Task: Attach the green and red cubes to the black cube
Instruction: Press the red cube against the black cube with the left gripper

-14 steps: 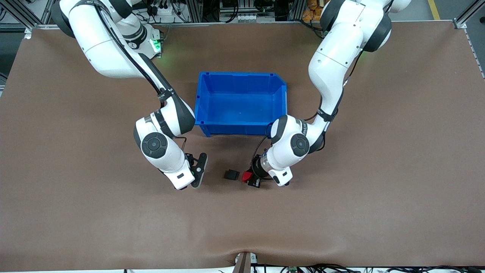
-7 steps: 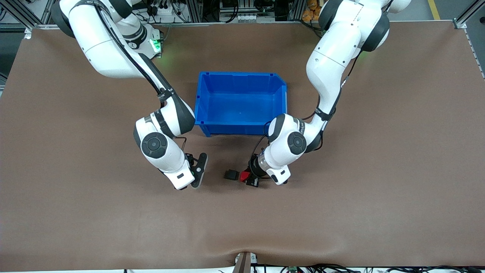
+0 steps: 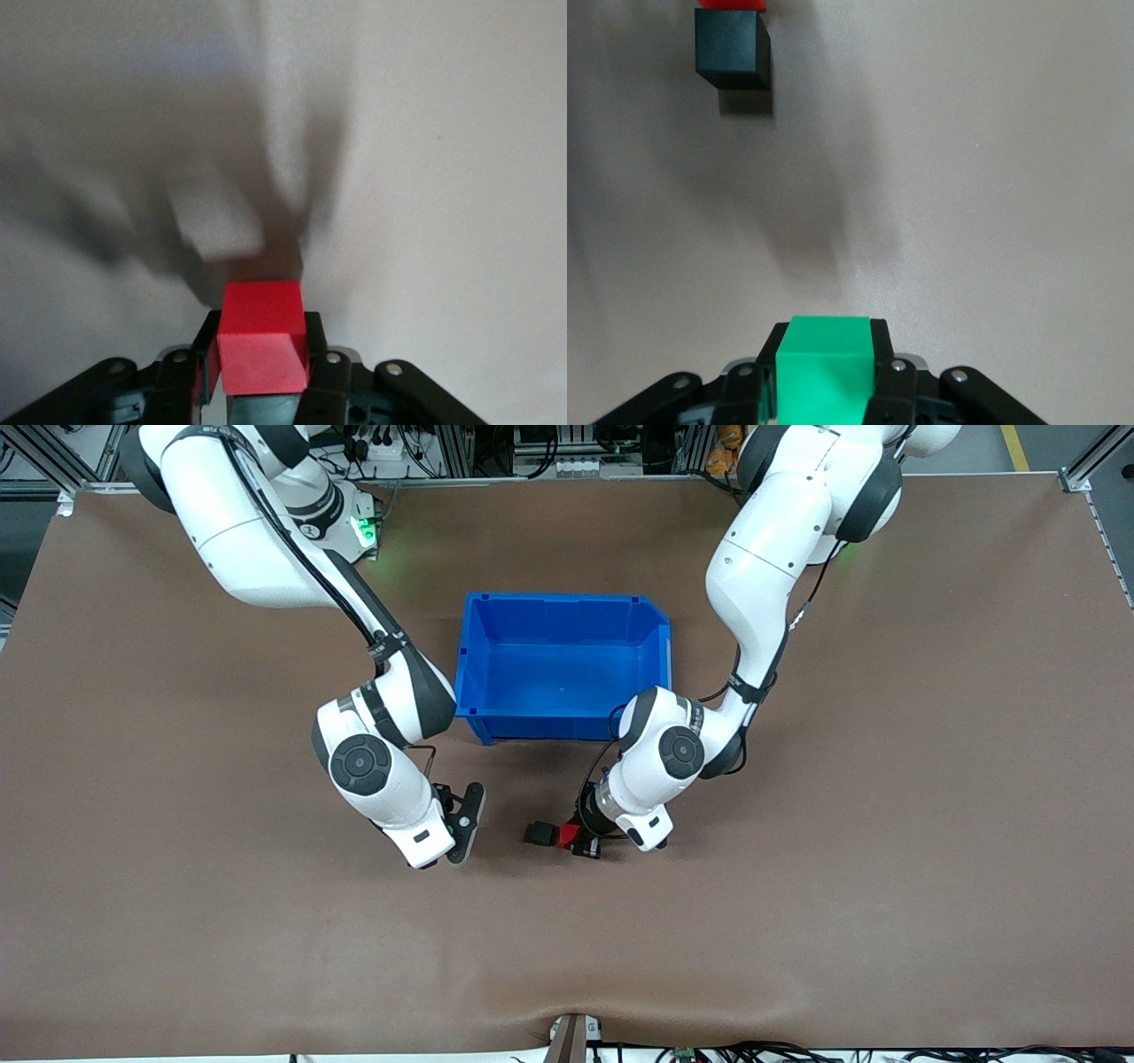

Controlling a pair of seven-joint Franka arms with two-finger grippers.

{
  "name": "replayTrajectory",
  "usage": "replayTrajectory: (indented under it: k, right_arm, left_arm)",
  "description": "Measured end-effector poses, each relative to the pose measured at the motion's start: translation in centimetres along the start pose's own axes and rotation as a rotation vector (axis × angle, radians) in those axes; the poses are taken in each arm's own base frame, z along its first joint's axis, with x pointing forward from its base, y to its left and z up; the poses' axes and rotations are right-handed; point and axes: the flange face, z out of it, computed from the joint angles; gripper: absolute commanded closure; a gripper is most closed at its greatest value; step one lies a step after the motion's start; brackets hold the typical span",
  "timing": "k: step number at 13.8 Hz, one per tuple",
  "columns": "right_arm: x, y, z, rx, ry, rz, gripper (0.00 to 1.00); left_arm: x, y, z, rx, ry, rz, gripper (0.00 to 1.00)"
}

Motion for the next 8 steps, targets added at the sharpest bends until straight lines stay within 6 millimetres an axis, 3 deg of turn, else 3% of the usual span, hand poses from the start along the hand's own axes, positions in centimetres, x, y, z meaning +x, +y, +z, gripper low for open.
replayTrajectory:
  k: [8]
  right_arm:
    - [0.0, 0.0, 0.0, 0.0, 0.0, 0.0, 0.83]
  left_arm:
    - [0.2, 0.17, -0.08, -0.006, 0.006, -0.013, 1.0]
